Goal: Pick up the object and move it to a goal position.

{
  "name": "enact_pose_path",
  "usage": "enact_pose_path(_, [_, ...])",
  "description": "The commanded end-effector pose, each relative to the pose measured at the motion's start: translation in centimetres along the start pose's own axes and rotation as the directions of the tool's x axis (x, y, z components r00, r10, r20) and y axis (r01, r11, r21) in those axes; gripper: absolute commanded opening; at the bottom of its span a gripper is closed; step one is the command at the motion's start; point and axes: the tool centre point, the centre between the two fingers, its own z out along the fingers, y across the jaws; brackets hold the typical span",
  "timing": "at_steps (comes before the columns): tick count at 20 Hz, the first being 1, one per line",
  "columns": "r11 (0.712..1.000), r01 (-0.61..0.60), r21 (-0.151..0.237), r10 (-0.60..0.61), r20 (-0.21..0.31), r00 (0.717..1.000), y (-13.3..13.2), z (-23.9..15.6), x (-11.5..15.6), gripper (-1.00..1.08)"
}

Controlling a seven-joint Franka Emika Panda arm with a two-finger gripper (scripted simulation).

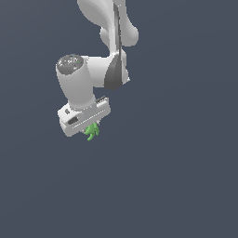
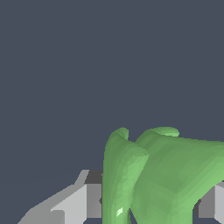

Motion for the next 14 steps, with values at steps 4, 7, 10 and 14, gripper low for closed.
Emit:
enact_pose_path(4, [1.000, 0.001, 0.001, -0.001, 0.000, 1.000, 3.9, -3.8, -3.9, -1.00])
enact_pose_path(7, [1.000, 0.001, 0.001, -0.001, 0.000, 1.000, 5.7, -5.4, -5.4, -1.00])
enact_pose_path(10, [1.000, 0.001, 0.000, -0.001, 0.000, 1.000, 6.9, -6.6, -6.5, -1.00])
enact_pose_path(14, [1.000, 0.001, 0.000, -0.001, 0.001, 1.000, 7.8, -7.4, -7.3, -1.00])
